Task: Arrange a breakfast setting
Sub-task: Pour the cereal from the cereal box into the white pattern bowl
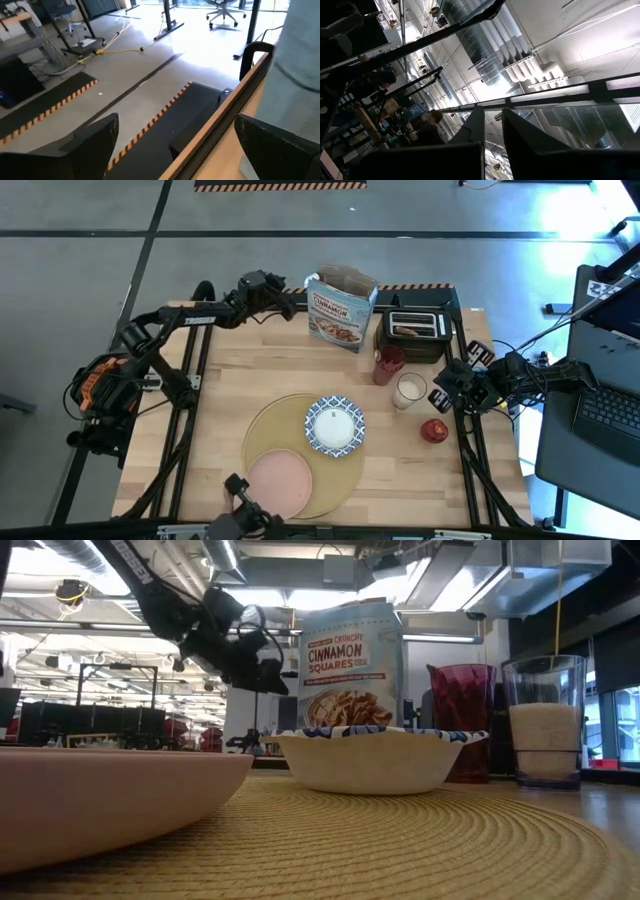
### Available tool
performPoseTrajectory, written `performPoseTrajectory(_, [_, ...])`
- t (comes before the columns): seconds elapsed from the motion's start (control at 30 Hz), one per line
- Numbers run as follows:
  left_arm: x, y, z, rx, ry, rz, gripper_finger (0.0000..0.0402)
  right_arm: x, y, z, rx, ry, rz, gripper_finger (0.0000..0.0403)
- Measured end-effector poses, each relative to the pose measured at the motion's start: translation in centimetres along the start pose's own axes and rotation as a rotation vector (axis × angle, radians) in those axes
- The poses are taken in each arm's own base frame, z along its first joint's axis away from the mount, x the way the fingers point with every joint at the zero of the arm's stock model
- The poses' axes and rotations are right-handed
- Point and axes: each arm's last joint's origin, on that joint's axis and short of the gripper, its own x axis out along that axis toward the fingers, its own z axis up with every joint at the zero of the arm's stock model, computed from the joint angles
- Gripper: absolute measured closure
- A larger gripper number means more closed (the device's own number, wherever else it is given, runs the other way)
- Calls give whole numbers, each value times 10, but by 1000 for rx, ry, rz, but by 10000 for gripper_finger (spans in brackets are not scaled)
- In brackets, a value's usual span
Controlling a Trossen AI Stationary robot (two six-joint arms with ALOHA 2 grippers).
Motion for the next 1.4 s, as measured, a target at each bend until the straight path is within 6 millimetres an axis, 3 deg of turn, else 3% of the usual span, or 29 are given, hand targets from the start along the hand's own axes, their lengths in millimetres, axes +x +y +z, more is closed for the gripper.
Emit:
performPoseTrajectory(0.5, [5, -32, 1, 7, -70, -214, 13, 0, 0, -1, 0, 23, -8, 365])
performPoseTrajectory(0.73, [3, -43, -7, 53, 19, -286, 13, 0, 1, -1, 3, 29, 1, 365])
performPoseTrajectory(0.97, [1, -44, -22, 112, 154, -353, 13, 0, 3, -2, 11, 39, 19, 365])
performPoseTrajectory(1.1, [1, -46, -21, 134, 115, -461, 13, 0, 3, -2, 12, 38, 18, 365])
performPoseTrajectory(1.27, [2, -35, -16, 121, 30, -540, 13, 0, 2, -2, 12, 36, 14, 365])
performPoseTrajectory(1.4, [3, -25, -13, 118, -15, -520, 13, 0, 2, -2, 11, 33, 10, 365])
